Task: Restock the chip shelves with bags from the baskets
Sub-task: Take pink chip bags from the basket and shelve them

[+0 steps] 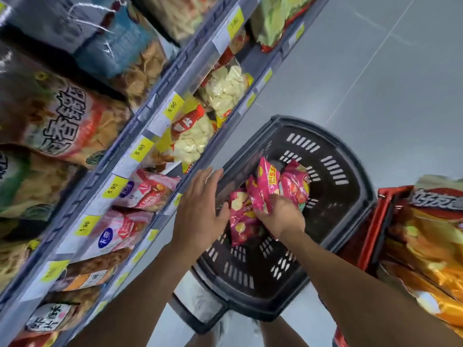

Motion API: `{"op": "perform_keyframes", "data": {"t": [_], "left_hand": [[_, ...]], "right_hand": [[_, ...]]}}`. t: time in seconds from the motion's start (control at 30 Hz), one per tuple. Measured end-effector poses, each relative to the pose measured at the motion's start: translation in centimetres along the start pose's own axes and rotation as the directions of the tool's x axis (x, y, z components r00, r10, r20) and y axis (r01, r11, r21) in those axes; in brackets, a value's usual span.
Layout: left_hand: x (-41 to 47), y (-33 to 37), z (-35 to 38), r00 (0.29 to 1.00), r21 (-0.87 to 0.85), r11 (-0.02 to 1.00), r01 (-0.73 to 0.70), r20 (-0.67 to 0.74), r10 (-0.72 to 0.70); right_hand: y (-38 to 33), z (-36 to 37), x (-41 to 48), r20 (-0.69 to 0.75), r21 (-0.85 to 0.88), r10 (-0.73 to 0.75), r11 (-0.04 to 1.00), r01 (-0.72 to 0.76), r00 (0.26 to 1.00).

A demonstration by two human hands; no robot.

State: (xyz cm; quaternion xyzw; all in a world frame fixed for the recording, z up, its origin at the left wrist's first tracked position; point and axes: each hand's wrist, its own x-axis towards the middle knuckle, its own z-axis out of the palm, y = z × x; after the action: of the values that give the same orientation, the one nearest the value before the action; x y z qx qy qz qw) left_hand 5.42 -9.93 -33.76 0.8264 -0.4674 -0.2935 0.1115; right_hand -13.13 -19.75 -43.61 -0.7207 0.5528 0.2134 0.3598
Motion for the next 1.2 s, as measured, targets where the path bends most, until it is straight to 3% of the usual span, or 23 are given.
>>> {"op": "perform_keyframes", "data": {"t": [0.23,0.37,0.43,0.5,0.6,0.7,0.8,1.0,1.2], "left_hand": [[0.9,-2.3,0.4,1.0,-0.039,0.999,-0.004,-0.014,0.003],[0.4,-1.6,-0.6,0.999,-0.05,0.998,0.027,0.028,-0.026],[0.0,-0.7,-1.3,0.999,-0.066,0.997,0.037,0.037,-0.034],[-0.5,0.4,-2.2,0.999,-0.092,0.995,0.034,0.039,-0.031],[-1.4,2.2,-3.9,0.997,-0.228,0.971,0.068,0.062,-0.055],[-1.9,3.8,-5.7,0.956,-0.431,0.863,0.263,0.24,-0.171],[-2.2,5.6,-7.2,0.893,-0.531,0.765,0.364,0.433,-0.123],[-3.9,10.0,-9.8,0.754,-0.671,0.549,0.498,0.648,0.109],[-4.8,12.6,-10.0,0.827,-0.739,0.474,0.479,0.561,0.039]], "right_hand": [[-0.2,2.0,1.7,-0.116,-0.113,0.0,0.994,-0.013,0.993],[1.2,0.5,-0.3,-0.177,0.045,-0.035,0.998,0.044,0.984],[1.4,-1.2,-1.9,-0.193,0.228,-0.029,0.971,0.074,0.981],[1.5,-3.0,-3.7,-0.147,0.46,0.02,0.887,0.05,0.989],[1.5,-6.7,-6.5,0.013,0.787,0.093,0.613,-0.068,0.996],[1.1,-11.6,-9.1,0.074,0.906,0.086,0.411,-0.103,0.994],[0.7,-16.1,-11.0,0.14,0.945,0.083,0.287,-0.158,0.987],[-0.7,-21.8,-13.4,0.245,0.954,0.053,0.164,-0.25,0.968],[-0.4,-22.8,-13.4,0.181,0.974,-0.046,0.143,-0.173,0.982]]}}
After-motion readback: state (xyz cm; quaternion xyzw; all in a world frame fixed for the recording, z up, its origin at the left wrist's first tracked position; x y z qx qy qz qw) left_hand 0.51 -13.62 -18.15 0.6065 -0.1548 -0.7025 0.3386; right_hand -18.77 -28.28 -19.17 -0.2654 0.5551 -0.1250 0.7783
